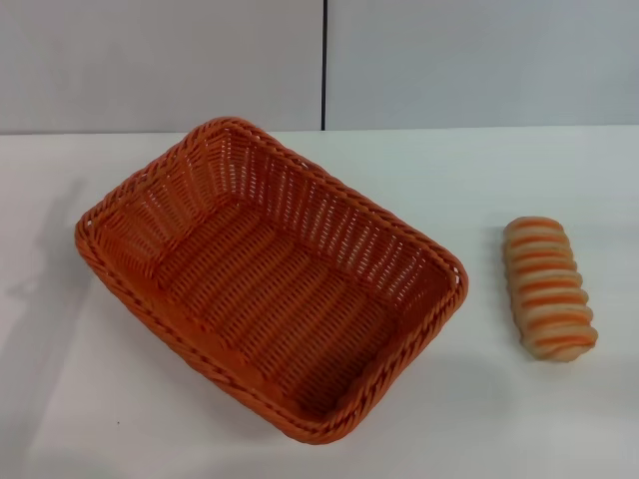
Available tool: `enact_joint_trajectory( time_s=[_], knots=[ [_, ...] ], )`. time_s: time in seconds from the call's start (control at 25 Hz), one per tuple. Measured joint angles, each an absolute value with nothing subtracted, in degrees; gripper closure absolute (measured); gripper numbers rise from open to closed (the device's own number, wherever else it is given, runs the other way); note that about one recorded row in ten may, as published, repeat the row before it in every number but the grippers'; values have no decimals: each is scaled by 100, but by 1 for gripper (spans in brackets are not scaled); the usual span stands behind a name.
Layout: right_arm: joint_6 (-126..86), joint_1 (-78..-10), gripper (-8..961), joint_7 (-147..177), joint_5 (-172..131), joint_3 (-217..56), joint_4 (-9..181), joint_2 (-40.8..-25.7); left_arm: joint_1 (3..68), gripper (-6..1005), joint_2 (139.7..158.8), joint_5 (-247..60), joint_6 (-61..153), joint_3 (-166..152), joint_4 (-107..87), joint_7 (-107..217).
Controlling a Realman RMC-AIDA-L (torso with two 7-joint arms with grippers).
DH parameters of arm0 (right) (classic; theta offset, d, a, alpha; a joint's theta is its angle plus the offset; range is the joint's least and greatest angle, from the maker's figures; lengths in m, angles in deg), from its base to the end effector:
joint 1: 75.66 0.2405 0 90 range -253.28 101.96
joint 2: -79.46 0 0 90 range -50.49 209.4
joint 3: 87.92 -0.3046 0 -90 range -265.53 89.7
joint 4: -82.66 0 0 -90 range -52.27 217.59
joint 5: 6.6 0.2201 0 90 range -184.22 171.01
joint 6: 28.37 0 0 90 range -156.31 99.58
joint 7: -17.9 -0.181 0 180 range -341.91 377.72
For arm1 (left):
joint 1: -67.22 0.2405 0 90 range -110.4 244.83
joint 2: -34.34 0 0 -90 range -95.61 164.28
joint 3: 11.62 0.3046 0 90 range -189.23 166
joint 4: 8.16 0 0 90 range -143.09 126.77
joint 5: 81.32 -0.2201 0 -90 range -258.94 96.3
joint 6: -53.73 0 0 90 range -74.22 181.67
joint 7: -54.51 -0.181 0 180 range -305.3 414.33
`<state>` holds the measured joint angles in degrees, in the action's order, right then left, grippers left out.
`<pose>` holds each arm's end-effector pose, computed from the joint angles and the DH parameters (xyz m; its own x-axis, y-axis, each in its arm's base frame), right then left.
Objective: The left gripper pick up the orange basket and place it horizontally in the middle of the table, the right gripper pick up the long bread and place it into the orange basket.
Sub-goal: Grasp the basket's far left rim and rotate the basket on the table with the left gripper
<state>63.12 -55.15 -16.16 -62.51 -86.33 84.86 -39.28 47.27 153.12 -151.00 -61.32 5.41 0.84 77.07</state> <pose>0.4176 0.3194 0.0848 0.3887 0.4870 -0.7821 -0.9166 0.1186 -0.3817 -0.3157 0.2816 0.0102 0.3054 -0.5096 0.8044 0.7640 -0.3730 -0.5264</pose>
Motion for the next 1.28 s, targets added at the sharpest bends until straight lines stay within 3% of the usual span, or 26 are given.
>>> enact_joint_trajectory(
  time_s=[0.68, 1.28],
  knots=[
    [6353, -5582, 406, -1760, -6250, -8632, 8407, -3944, 4654, 272, 15293, -15103, -6075, 358, 150, 8545],
    [6379, -5834, 406, -1954, -6295, -8578, 8363, -3946, 4685, 272, 15164, -15253, -5297, 1682, -3440, 12906]
  ],
)
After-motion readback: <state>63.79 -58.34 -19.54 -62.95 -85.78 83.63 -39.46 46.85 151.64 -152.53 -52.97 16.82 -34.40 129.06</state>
